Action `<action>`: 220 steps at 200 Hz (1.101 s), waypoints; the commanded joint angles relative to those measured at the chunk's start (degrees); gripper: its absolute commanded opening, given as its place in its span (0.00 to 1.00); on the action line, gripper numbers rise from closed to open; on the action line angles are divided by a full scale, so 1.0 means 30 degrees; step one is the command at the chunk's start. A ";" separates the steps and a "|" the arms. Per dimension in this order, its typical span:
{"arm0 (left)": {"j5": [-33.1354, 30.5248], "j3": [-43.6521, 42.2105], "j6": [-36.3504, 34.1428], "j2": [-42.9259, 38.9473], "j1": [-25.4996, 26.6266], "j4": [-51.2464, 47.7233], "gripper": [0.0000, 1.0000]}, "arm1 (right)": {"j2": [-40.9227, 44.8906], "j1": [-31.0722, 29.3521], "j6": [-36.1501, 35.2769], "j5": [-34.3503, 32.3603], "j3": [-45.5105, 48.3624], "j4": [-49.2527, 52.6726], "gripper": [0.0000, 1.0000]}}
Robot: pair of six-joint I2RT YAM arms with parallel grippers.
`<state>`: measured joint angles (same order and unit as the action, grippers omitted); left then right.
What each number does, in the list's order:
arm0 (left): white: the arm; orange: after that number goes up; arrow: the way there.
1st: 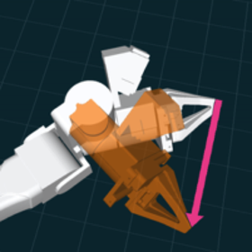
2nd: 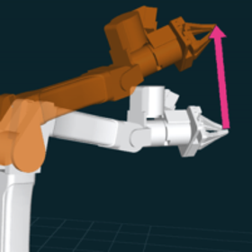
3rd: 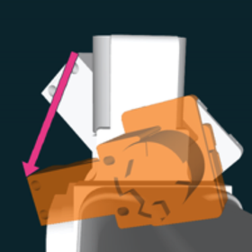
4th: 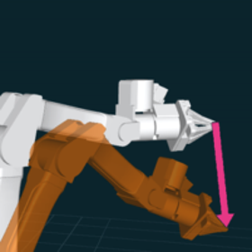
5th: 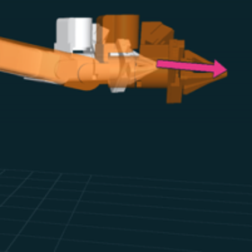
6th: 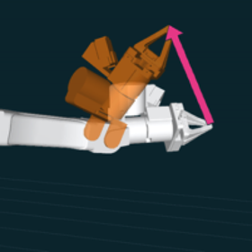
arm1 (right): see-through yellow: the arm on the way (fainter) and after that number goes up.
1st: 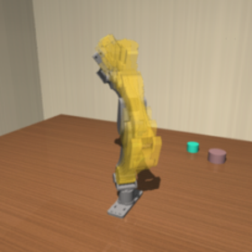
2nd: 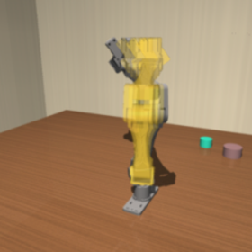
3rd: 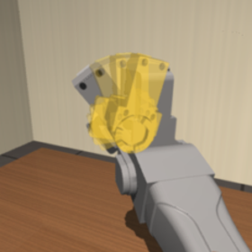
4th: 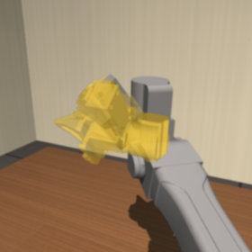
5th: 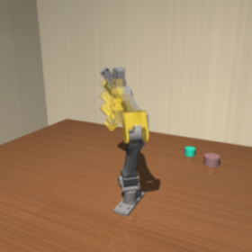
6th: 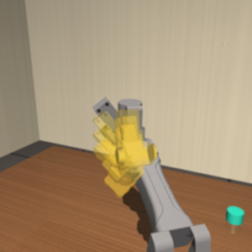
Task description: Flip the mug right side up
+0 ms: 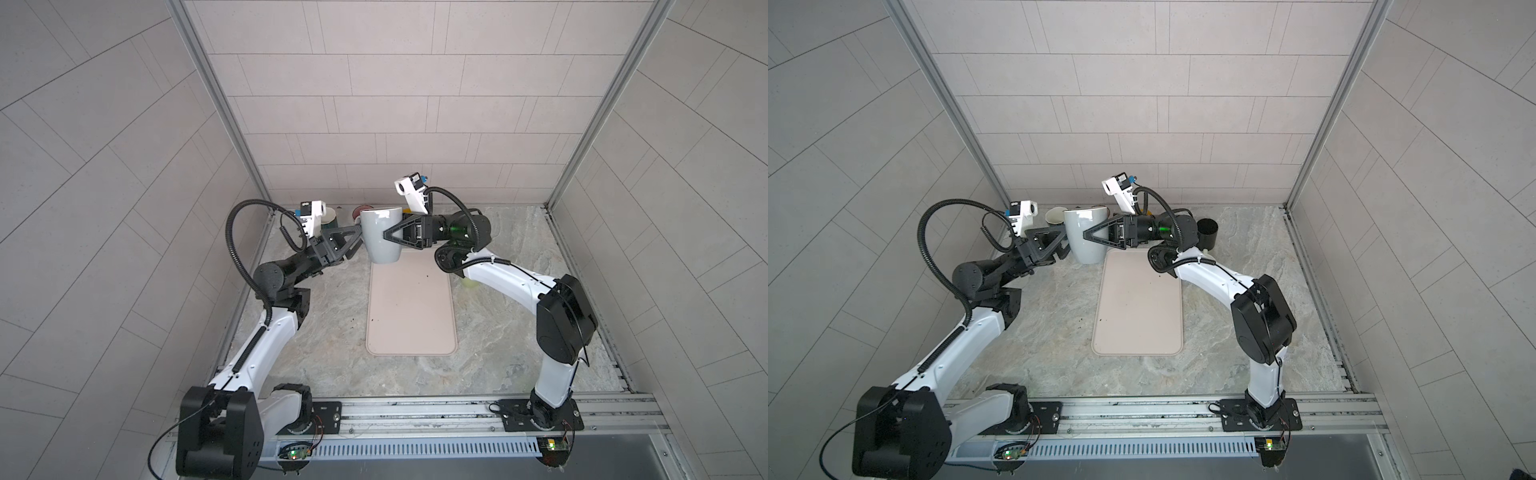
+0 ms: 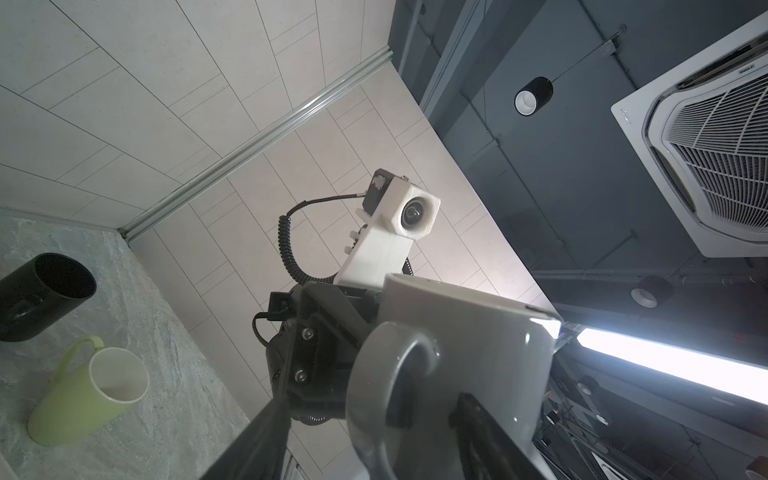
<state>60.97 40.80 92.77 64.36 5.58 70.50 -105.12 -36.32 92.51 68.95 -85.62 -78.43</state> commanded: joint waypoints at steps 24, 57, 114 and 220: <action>-0.0132 0.0060 0.0033 -0.0914 0.0131 0.1792 0.66 | -0.0050 0.0053 0.0844 -0.1111 -0.0462 -0.1065 0.00; -0.0193 0.0039 0.0151 -0.1209 0.0153 0.1780 0.64 | -0.0261 0.0180 0.0863 -0.1387 -0.0434 -0.1072 0.00; -0.0372 -0.0035 0.0205 -0.1443 0.0191 0.1796 0.58 | -0.0751 0.0558 0.1125 -0.2035 -0.0200 -0.1072 0.00; -0.0877 -0.0080 -0.0001 -0.1357 0.0237 0.1813 0.49 | -0.1170 0.0612 0.1479 -0.1889 0.0314 -0.1065 0.00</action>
<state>58.54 40.12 93.43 62.24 5.67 68.69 -107.35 -35.66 94.89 65.08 -85.52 -81.08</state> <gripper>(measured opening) 0.498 0.806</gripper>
